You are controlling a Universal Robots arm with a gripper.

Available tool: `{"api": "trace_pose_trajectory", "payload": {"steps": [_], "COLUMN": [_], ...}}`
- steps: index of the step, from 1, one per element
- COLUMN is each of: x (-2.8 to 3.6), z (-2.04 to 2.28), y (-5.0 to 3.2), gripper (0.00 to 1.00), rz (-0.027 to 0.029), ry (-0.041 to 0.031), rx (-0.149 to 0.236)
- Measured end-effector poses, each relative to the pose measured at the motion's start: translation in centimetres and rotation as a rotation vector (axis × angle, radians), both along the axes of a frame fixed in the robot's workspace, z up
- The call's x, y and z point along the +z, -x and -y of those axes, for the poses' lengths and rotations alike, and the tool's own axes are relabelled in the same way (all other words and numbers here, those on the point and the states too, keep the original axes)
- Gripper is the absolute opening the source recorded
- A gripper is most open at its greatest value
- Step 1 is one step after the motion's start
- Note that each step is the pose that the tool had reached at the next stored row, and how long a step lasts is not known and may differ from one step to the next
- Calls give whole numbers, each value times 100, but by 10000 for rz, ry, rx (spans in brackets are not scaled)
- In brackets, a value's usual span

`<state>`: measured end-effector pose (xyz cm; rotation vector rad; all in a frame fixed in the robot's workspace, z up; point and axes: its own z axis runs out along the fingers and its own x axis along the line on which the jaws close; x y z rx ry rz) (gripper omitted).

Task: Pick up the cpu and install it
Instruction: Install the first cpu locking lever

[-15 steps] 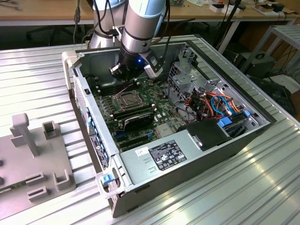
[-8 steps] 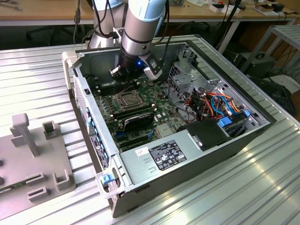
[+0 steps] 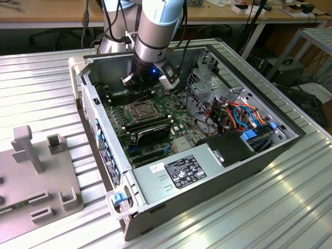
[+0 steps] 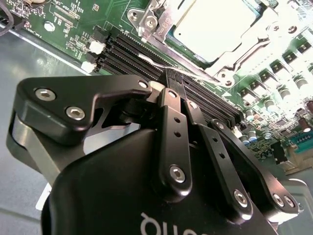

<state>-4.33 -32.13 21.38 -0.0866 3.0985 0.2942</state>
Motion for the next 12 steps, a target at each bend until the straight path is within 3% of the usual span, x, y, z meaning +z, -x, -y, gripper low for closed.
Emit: {"api": "trace_pose_trajectory", "payload": {"steps": [2, 4, 5, 12], "x": [-3, -17, -18, -57], "z": [0, 0, 24, 27], "y": [-2, -67, -67, -68], "gripper": [11, 11, 11, 11], "rz": [0, 2, 1, 0], "ry": [2, -1, -1, 0], "rx": [0, -1, -1, 0]}}
